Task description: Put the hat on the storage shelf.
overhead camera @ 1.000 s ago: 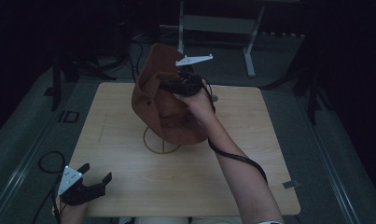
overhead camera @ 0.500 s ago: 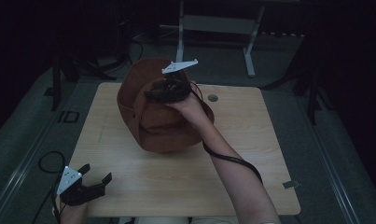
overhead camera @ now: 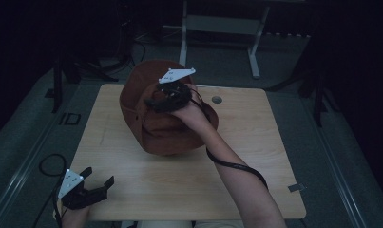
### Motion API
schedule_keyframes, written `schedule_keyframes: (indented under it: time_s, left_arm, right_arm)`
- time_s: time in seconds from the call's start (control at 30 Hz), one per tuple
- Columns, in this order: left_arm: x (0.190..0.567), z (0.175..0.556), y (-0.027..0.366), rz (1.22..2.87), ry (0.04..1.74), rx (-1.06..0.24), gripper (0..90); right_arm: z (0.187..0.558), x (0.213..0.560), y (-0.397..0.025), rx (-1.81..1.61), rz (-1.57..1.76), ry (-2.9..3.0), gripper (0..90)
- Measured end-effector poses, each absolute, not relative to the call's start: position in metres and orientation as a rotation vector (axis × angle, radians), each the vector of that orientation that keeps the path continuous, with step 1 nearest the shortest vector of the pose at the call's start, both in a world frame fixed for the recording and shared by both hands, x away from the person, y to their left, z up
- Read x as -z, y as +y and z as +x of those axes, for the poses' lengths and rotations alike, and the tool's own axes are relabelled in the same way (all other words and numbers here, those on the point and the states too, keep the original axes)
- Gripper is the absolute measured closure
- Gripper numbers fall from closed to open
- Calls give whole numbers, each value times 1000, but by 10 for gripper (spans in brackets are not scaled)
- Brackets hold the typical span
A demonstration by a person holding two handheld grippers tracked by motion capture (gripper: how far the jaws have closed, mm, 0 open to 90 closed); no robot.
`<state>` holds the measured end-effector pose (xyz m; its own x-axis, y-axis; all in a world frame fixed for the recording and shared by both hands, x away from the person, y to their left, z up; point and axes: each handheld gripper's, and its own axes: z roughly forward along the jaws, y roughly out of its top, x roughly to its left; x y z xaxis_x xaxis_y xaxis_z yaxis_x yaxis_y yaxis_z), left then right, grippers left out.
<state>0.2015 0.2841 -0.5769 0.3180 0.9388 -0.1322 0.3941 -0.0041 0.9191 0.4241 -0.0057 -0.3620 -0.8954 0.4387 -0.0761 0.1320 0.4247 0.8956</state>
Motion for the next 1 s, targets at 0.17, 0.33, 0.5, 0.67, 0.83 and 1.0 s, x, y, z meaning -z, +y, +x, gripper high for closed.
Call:
schedule_keyframes:
  time_s: [0.17, 0.33, 0.5, 0.67, 0.83, 1.0]
  left_arm:
    - [578, 202, 284, 1586, 1243, -683, 69]
    - [578, 202, 283, 1591, 1247, -684, 69]
    - [579, 203, 283, 1587, 1257, -685, 69]
    - [579, 203, 282, 1588, 1257, -685, 69]
    - [579, 203, 282, 1595, 1257, -689, 69]
    - [580, 205, 280, 1607, 1256, -689, 69]
  right_arm:
    - [422, 356, -18, -1487, 498, 2390, 280]
    - [419, 354, -30, -1525, 523, 2395, 173]
    - [416, 355, -44, -1564, 524, 2419, 136]
    - [411, 360, -58, -1534, 536, 2411, 136]
    - [408, 369, -77, -1525, 546, 2388, 137]
    - [405, 378, -94, -1528, 570, 2386, 137]
